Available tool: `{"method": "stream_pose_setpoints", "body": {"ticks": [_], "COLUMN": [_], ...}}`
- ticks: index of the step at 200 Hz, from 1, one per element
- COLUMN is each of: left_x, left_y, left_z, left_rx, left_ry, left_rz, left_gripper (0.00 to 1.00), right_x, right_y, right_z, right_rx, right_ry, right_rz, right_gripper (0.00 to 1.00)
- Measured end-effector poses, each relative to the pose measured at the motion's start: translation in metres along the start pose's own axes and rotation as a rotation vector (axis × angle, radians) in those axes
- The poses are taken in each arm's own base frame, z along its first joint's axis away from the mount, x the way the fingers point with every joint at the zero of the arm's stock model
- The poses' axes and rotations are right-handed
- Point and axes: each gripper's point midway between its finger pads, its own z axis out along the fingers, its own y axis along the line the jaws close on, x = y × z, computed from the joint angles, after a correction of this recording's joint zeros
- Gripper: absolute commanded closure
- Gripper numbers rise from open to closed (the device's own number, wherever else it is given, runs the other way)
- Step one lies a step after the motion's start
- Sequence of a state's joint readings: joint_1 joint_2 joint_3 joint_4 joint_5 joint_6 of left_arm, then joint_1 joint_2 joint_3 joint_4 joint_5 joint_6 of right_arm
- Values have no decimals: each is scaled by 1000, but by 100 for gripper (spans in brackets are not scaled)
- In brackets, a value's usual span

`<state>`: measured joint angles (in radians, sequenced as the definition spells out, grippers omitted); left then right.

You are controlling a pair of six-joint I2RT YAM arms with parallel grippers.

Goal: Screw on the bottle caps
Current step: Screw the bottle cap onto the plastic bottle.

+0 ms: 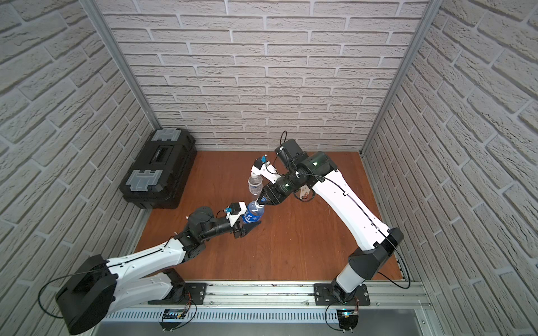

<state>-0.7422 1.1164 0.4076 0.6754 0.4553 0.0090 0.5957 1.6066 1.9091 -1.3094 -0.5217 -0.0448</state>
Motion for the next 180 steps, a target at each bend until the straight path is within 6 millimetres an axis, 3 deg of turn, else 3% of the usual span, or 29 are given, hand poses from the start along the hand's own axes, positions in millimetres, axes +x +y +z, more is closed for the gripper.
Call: {"method": "stream_pose_setpoints", "body": {"ticks": [180], "left_x": [28], "left_y": [-14], "left_z": [8], "left_rx": [81], "left_ry": [138], "left_rz": [-33], "left_gripper": [39], "right_x": [25], "right_y": [-13], "right_z": [17], "right_rx": [23], "right_ry": [106], "right_rz": [-58], "right_gripper": [73]}}
